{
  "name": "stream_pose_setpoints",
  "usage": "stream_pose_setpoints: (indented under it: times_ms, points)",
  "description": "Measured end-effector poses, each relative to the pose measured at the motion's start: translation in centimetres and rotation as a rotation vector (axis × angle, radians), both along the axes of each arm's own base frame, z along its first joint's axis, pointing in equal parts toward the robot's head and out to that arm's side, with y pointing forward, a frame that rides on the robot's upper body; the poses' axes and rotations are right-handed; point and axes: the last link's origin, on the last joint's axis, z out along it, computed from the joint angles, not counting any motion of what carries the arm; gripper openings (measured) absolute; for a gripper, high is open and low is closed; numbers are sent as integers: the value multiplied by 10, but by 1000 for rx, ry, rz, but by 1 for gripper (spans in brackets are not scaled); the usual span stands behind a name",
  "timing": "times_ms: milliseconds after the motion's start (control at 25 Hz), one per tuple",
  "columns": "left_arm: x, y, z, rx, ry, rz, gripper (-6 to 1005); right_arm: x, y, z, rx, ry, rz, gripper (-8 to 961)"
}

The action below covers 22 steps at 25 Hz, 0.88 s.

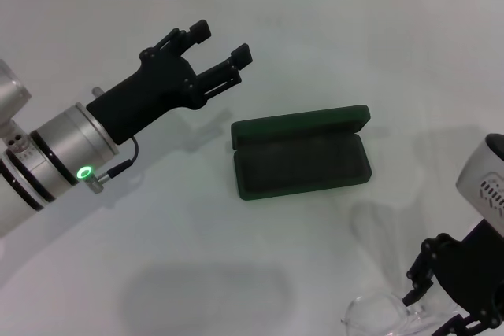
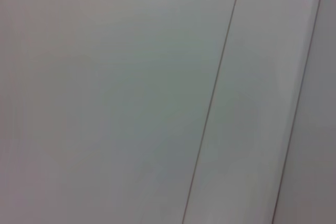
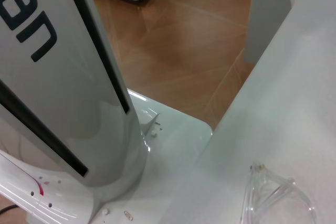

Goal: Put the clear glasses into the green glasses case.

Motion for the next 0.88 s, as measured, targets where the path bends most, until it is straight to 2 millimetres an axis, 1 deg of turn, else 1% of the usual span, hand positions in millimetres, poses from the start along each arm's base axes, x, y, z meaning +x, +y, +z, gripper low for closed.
stream_pose_setpoints:
  times_ms: [480,720,840,880]
  points:
    - [1,0,0,-1,-1,-8,890,1,0,-4,-11,-8,-1,419]
    - [2,-2,0,-4,-12,-18,890,1,0,-4,-14,-9,-2,418]
    - [2,-3,0,-5,-12,-18,890,1,0,-4,-14,-9,-3,302]
    - [2,-3,0,-5,-12,-18,890,1,0,-5,-14,-9,-3,292]
